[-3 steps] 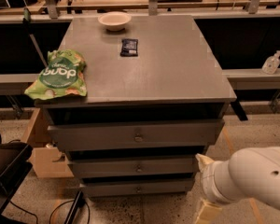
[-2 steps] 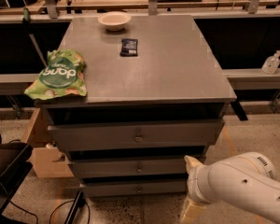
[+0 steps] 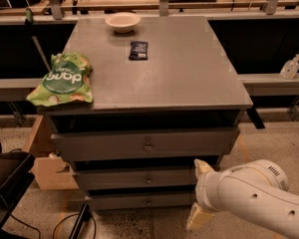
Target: Open middle drawer
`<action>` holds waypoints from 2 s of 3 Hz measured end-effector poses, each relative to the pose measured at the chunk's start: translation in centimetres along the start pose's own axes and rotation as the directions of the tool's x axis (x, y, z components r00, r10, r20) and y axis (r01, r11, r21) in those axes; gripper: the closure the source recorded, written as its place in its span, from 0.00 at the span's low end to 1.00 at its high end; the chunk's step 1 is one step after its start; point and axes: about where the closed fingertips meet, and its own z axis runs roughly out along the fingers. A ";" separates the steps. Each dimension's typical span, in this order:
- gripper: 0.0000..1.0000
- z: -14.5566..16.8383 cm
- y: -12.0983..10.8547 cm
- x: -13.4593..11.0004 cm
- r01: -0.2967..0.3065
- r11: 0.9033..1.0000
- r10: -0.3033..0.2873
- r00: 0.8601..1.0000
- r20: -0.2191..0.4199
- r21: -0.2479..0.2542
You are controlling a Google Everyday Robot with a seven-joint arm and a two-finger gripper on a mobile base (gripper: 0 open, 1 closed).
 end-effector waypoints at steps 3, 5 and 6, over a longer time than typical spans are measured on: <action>0.00 13.1 -0.7 2.3 -0.014 0.996 0.013 1.000 -0.012 -0.083; 0.00 13.6 -0.7 2.4 0.016 0.997 -0.017 1.000 -0.017 -0.081; 0.00 13.9 -1.7 1.9 0.064 0.996 -0.067 0.997 -0.036 -0.069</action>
Offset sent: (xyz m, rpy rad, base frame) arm 0.0612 0.0205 -0.1741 0.0276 0.1456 -0.0163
